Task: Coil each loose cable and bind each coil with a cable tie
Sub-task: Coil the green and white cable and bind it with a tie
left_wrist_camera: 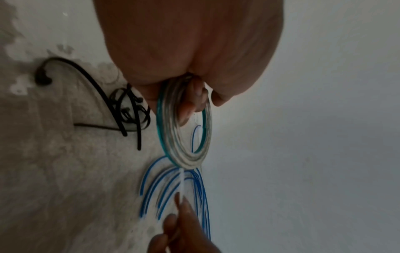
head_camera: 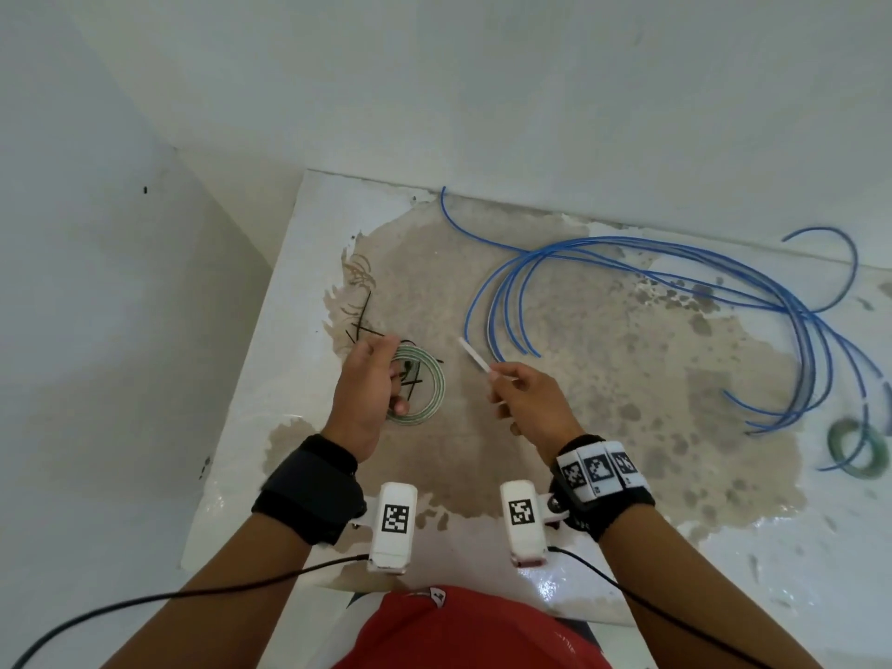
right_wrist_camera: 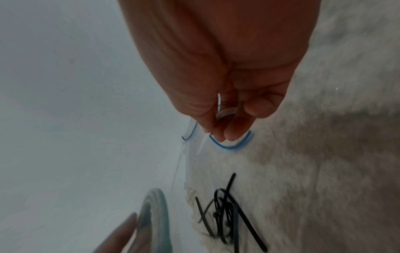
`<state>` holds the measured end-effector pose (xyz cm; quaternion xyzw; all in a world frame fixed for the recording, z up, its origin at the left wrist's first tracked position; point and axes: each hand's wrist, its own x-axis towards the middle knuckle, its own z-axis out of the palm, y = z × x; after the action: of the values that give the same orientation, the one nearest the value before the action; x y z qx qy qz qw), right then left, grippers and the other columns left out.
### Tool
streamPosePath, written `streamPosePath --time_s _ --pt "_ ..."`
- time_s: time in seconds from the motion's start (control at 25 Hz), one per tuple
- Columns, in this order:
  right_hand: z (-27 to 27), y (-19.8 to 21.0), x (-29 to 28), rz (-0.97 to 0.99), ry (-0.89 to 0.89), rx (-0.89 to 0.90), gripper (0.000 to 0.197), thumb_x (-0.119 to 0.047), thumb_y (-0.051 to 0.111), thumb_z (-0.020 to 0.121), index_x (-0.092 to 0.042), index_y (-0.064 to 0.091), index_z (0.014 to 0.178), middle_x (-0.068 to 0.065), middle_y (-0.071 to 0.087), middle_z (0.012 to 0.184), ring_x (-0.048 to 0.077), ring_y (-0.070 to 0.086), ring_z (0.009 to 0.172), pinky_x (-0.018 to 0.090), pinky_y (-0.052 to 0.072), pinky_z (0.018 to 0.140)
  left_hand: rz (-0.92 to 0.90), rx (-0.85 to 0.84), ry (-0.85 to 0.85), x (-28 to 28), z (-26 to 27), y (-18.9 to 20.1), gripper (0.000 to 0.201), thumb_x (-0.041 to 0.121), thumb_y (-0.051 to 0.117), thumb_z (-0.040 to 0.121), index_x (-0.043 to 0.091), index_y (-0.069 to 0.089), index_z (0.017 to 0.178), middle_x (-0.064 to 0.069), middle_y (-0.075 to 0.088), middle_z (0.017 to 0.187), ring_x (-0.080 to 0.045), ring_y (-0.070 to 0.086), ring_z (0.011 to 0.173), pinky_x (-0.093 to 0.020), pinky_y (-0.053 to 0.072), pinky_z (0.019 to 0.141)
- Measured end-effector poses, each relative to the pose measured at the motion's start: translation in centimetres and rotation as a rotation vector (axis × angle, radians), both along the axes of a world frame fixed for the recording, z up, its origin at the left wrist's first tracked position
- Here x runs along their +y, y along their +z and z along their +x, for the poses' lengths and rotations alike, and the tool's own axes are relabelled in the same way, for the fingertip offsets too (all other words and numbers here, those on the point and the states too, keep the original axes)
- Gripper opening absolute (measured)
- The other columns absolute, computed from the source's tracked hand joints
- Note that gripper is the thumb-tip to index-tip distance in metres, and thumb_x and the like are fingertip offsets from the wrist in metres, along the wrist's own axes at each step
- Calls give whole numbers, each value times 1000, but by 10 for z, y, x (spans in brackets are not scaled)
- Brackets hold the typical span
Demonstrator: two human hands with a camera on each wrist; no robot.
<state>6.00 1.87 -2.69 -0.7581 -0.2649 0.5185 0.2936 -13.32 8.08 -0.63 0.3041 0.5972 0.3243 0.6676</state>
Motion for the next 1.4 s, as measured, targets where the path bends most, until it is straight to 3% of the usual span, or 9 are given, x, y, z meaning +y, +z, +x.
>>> streamPosePath --time_s 0.08,0.24,0.36,0.48,0.64,0.76,0.88,1.04,1.4 --pt "20 22 -13 75 -62 116 12 -20 53 104 -19 65 107 4 70 87 15 63 69 24 41 52 24 35 -46 -6 18 2 20 25 47 104 16 43 86 5 38 64 -7 30 46 -27 32 43" --pt "65 57 -45 169 -167 401 19 -21 59 101 -30 72 91 -10 68 92 13 58 85 28 43 70 76 57 -108 -25 67 11 17 22 46 105 15 46 89 6 39 64 -7 32 46 -27 34 43" --pt "102 74 -67 297 -131 223 12 -23 63 98 -28 73 92 -11 66 84 11 58 82 25 43 73 138 83 -164 -47 115 20 16 22 45 105 14 49 92 5 42 65 -6 34 45 -28 36 43" --pt "141 88 -89 404 -103 196 7 -16 63 99 -16 62 92 3 77 85 15 69 84 18 48 69 178 101 -196 -73 171 30 20 24 46 105 16 46 86 4 40 67 -7 34 45 -28 37 44" --pt "188 90 -122 462 17 103 13 -20 67 97 -12 61 90 1 79 88 29 71 85 38 52 73 231 118 -231 -106 241 41 23 31 51 104 16 47 87 2 42 67 -8 38 46 -29 39 44" --pt "222 80 -146 528 93 -170 14 -33 74 91 -31 64 81 -13 67 87 7 58 82 22 41 74 267 120 -253 -129 285 49 22 29 50 104 13 48 90 -1 43 68 -9 39 46 -29 40 44" --pt "244 76 -157 644 90 -376 20 -32 76 90 -43 62 80 -13 54 85 5 52 85 15 35 73 251 99 -230 -144 313 58 21 28 48 105 12 48 91 0 43 67 -9 37 44 -28 38 43" --pt "262 69 -160 765 124 -531 13 -26 78 87 -36 75 96 -11 51 87 13 49 91 18 38 79 224 55 -220 -150 336 64 20 29 48 105 16 48 90 5 43 62 -9 35 45 -28 35 43" --pt "280 67 -157 855 179 -705 14 -32 65 92 -29 76 99 -8 50 85 14 43 83 40 43 70 130 30 -302 -149 353 66 18 26 51 102 15 65 97 9 44 60 -7 34 48 -25 33 44"
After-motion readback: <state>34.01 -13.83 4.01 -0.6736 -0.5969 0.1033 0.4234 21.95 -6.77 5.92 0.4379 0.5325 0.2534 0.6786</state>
